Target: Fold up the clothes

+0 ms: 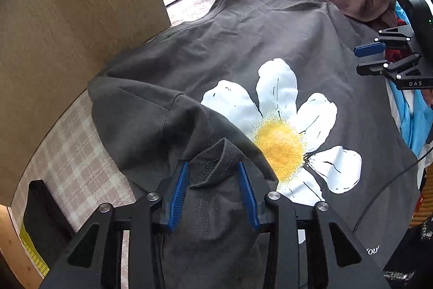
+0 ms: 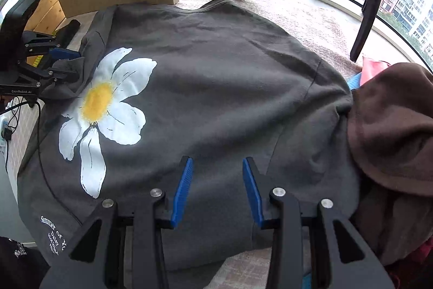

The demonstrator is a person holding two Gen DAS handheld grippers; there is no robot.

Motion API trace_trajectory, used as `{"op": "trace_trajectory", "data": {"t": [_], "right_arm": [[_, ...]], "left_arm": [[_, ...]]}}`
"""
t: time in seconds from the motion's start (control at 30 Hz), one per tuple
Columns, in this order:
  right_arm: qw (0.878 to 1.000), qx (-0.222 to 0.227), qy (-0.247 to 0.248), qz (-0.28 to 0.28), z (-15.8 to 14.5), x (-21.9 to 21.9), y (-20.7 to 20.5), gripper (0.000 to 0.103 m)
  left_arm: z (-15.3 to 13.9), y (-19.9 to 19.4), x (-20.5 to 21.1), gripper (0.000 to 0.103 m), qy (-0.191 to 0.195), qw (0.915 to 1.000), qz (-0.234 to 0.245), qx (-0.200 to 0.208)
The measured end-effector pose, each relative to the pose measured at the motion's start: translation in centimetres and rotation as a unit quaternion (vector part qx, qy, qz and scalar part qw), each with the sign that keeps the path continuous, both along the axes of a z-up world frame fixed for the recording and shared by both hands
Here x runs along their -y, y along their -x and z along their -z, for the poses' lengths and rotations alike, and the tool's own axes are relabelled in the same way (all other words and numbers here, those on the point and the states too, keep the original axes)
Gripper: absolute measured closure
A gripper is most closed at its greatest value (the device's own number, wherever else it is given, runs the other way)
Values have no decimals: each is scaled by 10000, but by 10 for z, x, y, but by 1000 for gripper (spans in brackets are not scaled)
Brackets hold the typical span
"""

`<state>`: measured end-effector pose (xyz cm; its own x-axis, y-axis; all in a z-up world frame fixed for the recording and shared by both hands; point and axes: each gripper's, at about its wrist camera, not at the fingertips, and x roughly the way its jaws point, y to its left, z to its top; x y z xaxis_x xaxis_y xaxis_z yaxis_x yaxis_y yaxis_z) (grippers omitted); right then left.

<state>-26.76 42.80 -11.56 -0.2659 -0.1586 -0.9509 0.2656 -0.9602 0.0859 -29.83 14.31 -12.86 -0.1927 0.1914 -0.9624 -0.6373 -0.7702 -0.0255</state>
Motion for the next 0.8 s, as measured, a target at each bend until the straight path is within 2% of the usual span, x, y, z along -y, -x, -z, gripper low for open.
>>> {"op": "trace_trajectory", "data": {"t": [0.07,0.23,0.3,0.37,0.4,0.47,0.5,0.57,0.6,0.67,0.8], "right_arm": [[9999,94,-39,105,10,-8,6,65],[9996,140,-23,255,16,-20,13,65],[9996,133,-178,181,18,-18,13,65],[9995,131,-269,137,19,-15,13,65],[9994,131,-298,143,19,-14,13,64],[9992,141,-345,141,19,-11,14,63],[9991,146,-370,121,19,-10,14,60],[9989,154,-440,67,20,-6,14,57],[9987,159,-491,48,21,-4,14,57],[9983,189,-549,56,21,-2,15,57],[9982,260,-513,147,21,-2,18,55]], "left_arm": [[-7,-1,13,101,-108,9998,-176,-8],[-48,-8,74,102,-272,9956,-815,-360],[-68,-9,116,102,-139,9882,-1344,-727],[-84,-10,172,102,218,9694,-2148,-1167],[-88,-8,203,101,381,9545,-2656,-1301],[-82,0,267,99,655,9161,-3749,-1262],[-77,2,287,99,710,9096,-3945,-1093],[-75,-5,310,98,414,9083,-4036,-1023],[-76,-12,314,92,163,9113,-3996,-979],[-72,-27,310,85,-218,9202,-3822,-818],[-48,-56,275,83,-471,9447,-3226,-343]]}}
